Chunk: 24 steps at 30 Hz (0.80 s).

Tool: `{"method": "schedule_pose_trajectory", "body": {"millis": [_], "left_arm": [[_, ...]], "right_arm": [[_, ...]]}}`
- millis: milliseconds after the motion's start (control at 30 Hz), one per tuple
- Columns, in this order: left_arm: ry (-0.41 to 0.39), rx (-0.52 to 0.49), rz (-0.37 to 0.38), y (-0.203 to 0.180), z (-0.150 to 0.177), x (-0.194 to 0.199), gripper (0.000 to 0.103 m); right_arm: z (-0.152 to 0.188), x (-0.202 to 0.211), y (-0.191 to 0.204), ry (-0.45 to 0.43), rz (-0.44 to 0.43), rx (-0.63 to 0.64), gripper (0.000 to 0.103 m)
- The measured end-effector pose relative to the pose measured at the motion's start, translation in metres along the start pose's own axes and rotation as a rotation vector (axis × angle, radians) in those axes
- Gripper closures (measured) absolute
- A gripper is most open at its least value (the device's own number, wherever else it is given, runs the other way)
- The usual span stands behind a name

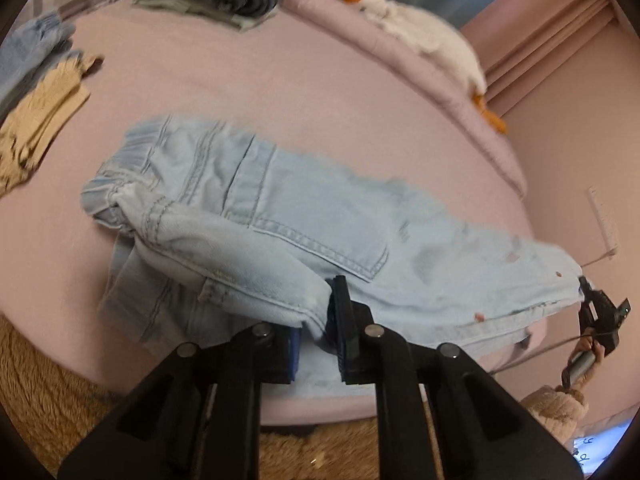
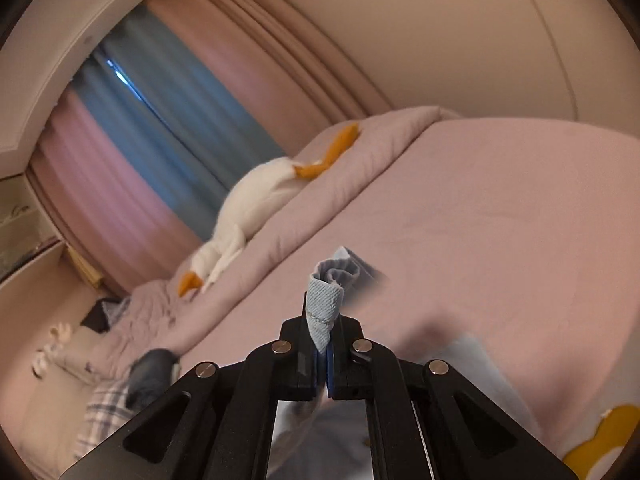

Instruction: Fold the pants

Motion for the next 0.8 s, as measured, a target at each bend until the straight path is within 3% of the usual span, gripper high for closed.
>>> {"method": "schedule_pose_trajectory", "body": {"millis": [133, 200, 300, 400, 467, 500, 667, 800], "left_arm": [[0.096, 0.071, 0.017, 0.02, 0.015, -0.02, 0.087], [0.105, 0.075, 0.015, 0.022, 0.016, -0.022, 0.086], [0.095, 0.062, -0.002, 0.018, 0.013, -0.02, 0.083], [0.092, 0.056, -0.016, 0.019, 0.014, -0.02, 0.083], [0.092, 0.053, -0.019, 0.018, 0.014, -0.022, 0.083], [0.093, 0.055, -0.02, 0.017, 0.012, -0.024, 0.083], [0.1, 0.054, -0.026, 0.012, 0.009, -0.028, 0.082], [0.099, 0.047, -0.032, 0.011, 0.009, -0.028, 0.083]], "right_arm": [[0.054, -0.036, -0.075, 0.208, 0.256, -0.092, 0.099], [0.072, -0.048, -0.104, 0.286, 0.27, -0.179, 0.099], [0.072, -0.039, -0.115, 0.28, 0.209, -0.242, 0.097], [0.065, -0.02, -0.115, 0.248, 0.27, -0.222, 0.081], [0.062, -0.004, -0.113, 0.213, 0.316, -0.208, 0.058], [0.062, 0.004, -0.114, 0.195, 0.329, -0.214, 0.053], [0.067, 0.013, -0.131, 0.161, 0.409, -0.267, 0.052], [0.076, 0.007, -0.139, 0.198, 0.314, -0.343, 0.06]]}}
Point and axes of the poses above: each gripper's, at about its wrist camera, not at the fingertips, and x roughly against the way its jaws point, y to its left, z to its underside, the point moved 3 cm from there along -x, roughly the way its jaws point
